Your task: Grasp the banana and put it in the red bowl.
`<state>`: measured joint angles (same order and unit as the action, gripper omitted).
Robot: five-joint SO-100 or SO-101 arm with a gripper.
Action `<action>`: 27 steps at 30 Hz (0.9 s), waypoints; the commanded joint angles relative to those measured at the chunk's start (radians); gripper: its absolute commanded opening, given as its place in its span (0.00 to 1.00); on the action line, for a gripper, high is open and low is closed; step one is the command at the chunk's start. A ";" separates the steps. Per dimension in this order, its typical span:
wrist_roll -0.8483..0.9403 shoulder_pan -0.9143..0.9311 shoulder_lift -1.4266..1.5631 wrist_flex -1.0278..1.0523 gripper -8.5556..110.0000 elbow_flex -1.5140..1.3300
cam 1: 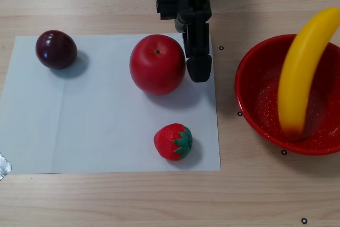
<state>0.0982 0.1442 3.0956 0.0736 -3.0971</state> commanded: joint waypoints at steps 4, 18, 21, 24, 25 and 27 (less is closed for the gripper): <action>0.046 -0.018 0.121 0.141 0.07 -0.005; 0.080 -0.026 0.183 0.623 0.07 -0.006; 0.060 -0.026 0.183 0.689 0.07 -0.006; 0.025 -0.028 0.183 0.779 0.07 -0.006; 0.011 -0.028 0.183 0.810 0.07 -0.006; 0.018 -0.028 0.183 0.811 0.07 -0.006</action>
<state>0.1227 0.1289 3.2858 0.8667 -3.0986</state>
